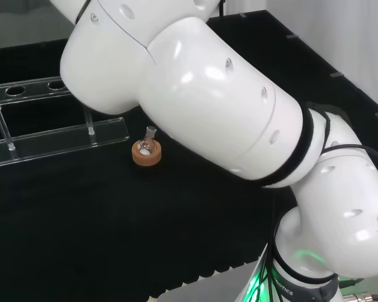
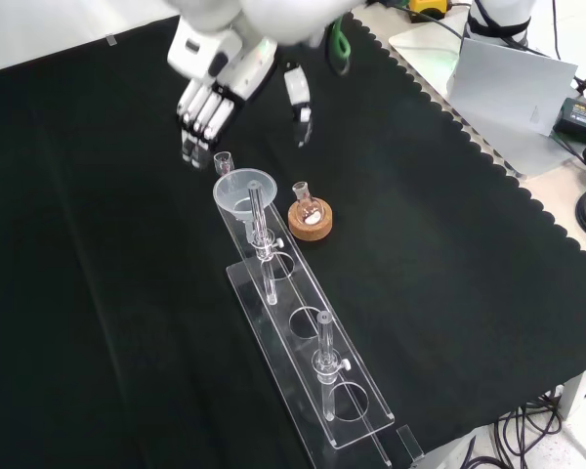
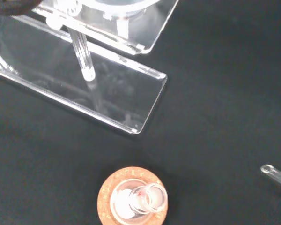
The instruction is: Put the funnel back on the funnel stand.
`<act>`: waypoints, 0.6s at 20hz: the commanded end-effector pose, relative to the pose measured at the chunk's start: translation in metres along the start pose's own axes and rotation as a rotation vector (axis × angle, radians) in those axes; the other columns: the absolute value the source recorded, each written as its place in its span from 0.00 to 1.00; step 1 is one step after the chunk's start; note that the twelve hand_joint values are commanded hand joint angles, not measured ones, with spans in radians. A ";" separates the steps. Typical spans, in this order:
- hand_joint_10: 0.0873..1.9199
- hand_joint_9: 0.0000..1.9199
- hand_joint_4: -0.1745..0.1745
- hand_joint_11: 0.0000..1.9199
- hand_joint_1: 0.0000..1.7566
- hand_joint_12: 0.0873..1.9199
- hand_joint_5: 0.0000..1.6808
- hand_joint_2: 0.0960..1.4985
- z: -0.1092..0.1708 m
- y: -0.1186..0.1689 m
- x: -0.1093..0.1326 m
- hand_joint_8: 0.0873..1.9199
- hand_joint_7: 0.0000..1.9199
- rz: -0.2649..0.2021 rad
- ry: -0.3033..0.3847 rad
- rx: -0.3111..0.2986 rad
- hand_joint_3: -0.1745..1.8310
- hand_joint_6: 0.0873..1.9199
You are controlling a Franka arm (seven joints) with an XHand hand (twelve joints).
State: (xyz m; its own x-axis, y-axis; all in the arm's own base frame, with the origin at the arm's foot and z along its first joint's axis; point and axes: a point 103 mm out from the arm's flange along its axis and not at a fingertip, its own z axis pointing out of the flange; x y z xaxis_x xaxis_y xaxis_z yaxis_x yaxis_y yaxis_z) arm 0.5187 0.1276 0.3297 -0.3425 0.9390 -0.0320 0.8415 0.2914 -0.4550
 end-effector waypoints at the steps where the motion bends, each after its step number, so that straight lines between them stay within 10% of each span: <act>1: 0.38 0.01 0.41 0.03 0.34 0.78 0.01 0.43 -0.014 -0.079 -0.009 0.00 0.04 0.092 0.009 -0.116 0.24 0.00; 12: 0.38 0.04 0.39 0.05 0.34 0.77 0.03 0.44 0.002 -0.148 -0.003 0.01 0.06 0.211 -0.004 -0.145 0.24 0.00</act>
State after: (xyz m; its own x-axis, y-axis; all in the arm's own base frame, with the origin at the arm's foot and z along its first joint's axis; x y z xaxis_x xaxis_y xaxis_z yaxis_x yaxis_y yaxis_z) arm 0.4325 0.1088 0.3892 -0.2463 0.9651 -0.0893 0.9199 0.2038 -0.3349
